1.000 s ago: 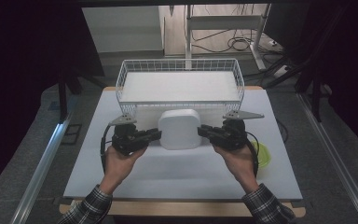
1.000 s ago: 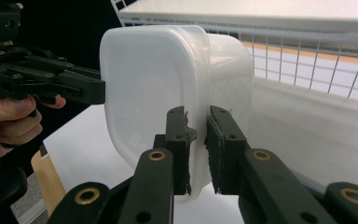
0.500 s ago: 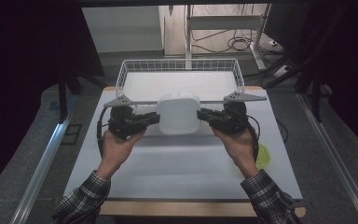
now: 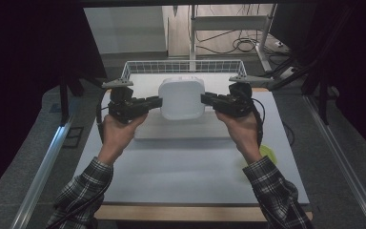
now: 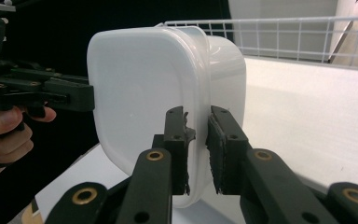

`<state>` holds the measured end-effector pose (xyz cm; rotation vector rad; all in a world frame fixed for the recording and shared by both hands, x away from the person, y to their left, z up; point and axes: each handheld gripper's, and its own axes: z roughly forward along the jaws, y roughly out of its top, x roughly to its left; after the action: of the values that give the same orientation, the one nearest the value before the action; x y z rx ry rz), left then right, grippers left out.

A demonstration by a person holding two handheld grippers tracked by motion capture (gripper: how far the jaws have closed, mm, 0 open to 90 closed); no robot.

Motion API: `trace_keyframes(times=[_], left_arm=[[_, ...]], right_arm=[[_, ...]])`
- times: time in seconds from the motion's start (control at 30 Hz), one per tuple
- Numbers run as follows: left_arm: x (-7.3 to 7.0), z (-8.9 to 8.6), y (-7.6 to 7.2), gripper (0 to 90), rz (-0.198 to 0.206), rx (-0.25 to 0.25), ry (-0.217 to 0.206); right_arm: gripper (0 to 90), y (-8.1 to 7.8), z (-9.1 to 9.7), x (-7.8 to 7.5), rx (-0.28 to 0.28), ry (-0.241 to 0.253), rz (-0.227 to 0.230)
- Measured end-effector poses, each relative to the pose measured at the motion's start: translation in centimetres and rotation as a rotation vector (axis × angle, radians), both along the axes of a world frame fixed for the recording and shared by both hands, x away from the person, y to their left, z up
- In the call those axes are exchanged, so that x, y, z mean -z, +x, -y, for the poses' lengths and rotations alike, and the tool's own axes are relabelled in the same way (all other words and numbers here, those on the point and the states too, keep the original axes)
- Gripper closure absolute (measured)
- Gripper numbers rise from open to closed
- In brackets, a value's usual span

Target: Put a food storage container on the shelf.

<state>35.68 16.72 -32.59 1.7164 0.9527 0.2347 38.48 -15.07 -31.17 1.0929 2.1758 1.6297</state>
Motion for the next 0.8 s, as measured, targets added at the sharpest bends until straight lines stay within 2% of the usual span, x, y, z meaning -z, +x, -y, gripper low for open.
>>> trace_keyframes(times=[0.2,0.3,0.47,0.7,0.8], left_arm=[[-0.5,0.0,1.7,79.6,-0.002,-0.004,-0.021],[-0.6,0.1,2.1,79.4,-0.001,-0.007,-0.024],[-0.7,0.1,3.3,79.0,0.001,-0.019,-0.036],[-0.6,0.2,4.1,77.9,0.007,-0.028,-0.049],[-0.4,0.2,4.4,73.4,0.019,-0.024,-0.057]], right_arm=[[77.6,1.3,-0.1,-0.6,0.022,0.002,-0.002],[77.5,1.8,-0.1,-0.6,0.030,0.009,-0.008],[77.2,3.2,-0.1,-0.4,0.041,0.028,-0.037],[76.8,4.1,-0.2,-0.5,0.055,0.034,-0.045],[74.4,4.4,-0.4,-0.6,0.056,0.034,-0.045]])
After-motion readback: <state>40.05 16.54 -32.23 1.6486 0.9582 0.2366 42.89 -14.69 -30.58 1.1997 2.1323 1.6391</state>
